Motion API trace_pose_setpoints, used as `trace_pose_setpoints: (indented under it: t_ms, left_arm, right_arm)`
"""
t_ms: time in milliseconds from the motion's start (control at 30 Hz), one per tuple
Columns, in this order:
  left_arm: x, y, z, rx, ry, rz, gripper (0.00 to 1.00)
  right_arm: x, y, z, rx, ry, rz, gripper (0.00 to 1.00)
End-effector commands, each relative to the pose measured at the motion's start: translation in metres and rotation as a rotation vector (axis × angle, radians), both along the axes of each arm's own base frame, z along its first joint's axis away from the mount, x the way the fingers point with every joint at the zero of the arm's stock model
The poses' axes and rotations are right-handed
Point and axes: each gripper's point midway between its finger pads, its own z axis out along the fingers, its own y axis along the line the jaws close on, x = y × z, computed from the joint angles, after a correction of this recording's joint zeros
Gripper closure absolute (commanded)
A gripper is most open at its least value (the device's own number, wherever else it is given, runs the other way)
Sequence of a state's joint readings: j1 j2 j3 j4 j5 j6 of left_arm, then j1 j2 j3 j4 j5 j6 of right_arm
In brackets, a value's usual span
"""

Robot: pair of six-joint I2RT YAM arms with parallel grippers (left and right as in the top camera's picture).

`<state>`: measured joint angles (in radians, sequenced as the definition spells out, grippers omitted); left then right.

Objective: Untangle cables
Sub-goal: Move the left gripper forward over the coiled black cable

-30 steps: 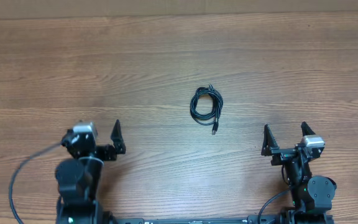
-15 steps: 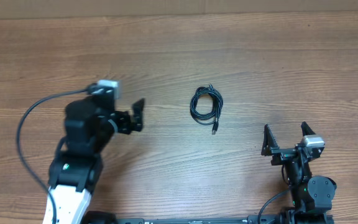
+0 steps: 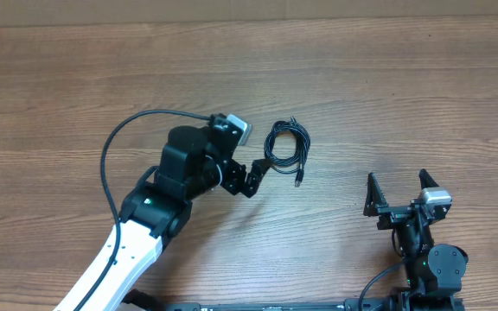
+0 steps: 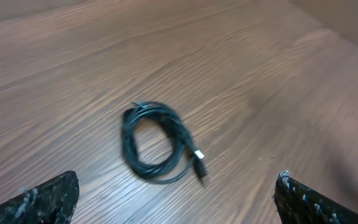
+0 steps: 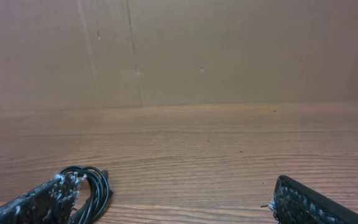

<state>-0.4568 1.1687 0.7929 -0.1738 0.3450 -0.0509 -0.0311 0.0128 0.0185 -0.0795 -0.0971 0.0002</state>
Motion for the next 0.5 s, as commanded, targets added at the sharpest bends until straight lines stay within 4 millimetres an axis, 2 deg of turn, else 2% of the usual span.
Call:
trace_pose_setpoints:
  t_ms: [0,100,200,233,300,467]
  left_arm:
    - [0.002,-0.019,0.011,-0.055,-0.026,-0.085,0.01]
    - [0.014,-0.02,0.0,-0.052,-0.004,-0.045,0.0]
    - [0.034,-0.024,-0.025,0.016,-0.013,0.037,0.0]
    - [0.042,-0.029,-0.039,0.05,-0.017,0.072,0.03]
    - [0.052,-0.033,-0.052,0.085,-0.037,0.115,0.04]
    - [0.077,-0.03,-0.076,0.134,-0.076,0.265,0.11]
  right_arm:
    - [0.0,-0.002,-0.002,0.002,-0.002,-0.01,0.0]
    - [0.0,-0.002,-0.002,0.002,-0.002,-0.01,0.0]
    - [0.0,-0.002,-0.002,0.002,-0.002,-0.01,0.0]
    - [0.0,-0.002,-0.002,0.002,-0.002,-0.01,0.0]
    - [0.0,-0.002,-0.002,0.002,-0.002,-0.01,0.0]
    - [0.0,-0.002,-0.002,0.002,-0.002,-0.01,0.0]
